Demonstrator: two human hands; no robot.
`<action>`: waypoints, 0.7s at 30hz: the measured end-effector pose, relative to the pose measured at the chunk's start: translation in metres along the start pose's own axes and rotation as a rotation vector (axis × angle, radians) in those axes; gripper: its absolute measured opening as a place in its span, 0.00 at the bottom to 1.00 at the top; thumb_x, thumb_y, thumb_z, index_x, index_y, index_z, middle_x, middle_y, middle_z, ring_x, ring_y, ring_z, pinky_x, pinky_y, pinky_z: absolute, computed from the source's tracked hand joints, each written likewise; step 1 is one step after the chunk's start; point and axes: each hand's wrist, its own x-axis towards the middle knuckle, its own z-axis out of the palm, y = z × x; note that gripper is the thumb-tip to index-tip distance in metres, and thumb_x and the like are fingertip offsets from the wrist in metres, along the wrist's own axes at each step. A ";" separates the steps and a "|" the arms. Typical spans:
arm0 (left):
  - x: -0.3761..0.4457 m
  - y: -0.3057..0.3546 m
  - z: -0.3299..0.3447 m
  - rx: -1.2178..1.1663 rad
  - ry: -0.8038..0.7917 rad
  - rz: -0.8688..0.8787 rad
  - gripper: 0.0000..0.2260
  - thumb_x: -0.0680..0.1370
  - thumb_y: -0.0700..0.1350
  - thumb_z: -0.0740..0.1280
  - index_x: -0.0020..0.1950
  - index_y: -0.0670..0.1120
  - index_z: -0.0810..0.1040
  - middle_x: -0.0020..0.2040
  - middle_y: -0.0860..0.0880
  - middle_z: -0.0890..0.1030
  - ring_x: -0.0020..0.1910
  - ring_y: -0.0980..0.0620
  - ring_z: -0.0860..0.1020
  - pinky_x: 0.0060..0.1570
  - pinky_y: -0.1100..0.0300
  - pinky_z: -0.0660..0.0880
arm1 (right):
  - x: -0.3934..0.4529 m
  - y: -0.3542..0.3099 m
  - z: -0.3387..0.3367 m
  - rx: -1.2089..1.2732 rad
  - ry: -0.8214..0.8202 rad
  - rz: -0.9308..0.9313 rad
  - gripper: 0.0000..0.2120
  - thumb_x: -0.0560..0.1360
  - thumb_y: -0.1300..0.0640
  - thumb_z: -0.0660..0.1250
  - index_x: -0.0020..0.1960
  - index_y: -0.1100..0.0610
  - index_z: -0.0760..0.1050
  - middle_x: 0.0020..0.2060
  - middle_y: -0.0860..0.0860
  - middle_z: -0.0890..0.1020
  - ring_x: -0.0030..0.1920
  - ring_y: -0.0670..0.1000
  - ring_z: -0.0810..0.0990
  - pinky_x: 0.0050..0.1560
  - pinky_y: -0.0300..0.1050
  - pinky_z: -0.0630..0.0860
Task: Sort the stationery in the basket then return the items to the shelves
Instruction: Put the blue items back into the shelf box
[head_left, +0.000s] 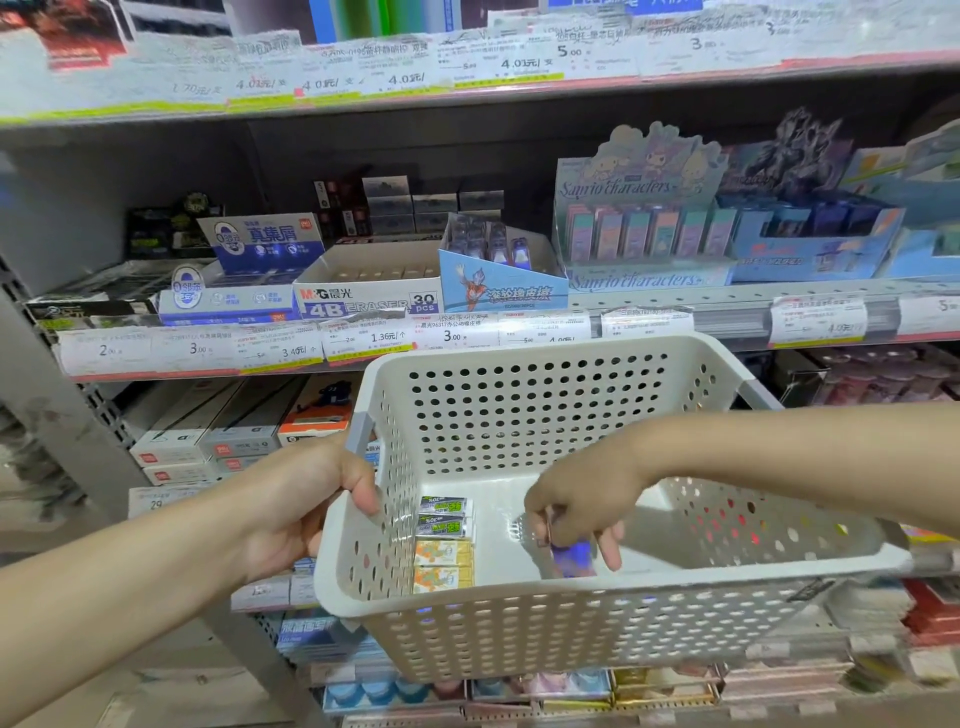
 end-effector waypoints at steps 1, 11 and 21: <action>0.000 0.000 0.000 0.000 0.004 0.003 0.24 0.55 0.35 0.64 0.51 0.34 0.78 0.41 0.36 0.81 0.40 0.39 0.81 0.45 0.47 0.79 | -0.006 -0.001 -0.008 0.049 0.041 -0.025 0.04 0.79 0.62 0.57 0.52 0.58 0.70 0.40 0.50 0.78 0.27 0.45 0.78 0.36 0.39 0.74; -0.004 0.003 0.001 0.016 0.044 -0.003 0.27 0.55 0.35 0.65 0.54 0.31 0.77 0.43 0.34 0.81 0.42 0.38 0.80 0.52 0.41 0.77 | -0.079 0.008 -0.086 0.464 0.575 -0.358 0.09 0.79 0.68 0.57 0.49 0.61 0.74 0.39 0.53 0.82 0.29 0.45 0.73 0.31 0.33 0.73; -0.004 0.010 0.004 0.055 0.069 -0.047 0.31 0.54 0.34 0.64 0.57 0.28 0.75 0.46 0.33 0.80 0.45 0.36 0.78 0.57 0.39 0.74 | -0.092 0.016 -0.146 0.099 1.138 0.003 0.11 0.75 0.57 0.63 0.53 0.57 0.79 0.43 0.50 0.84 0.41 0.45 0.81 0.43 0.36 0.74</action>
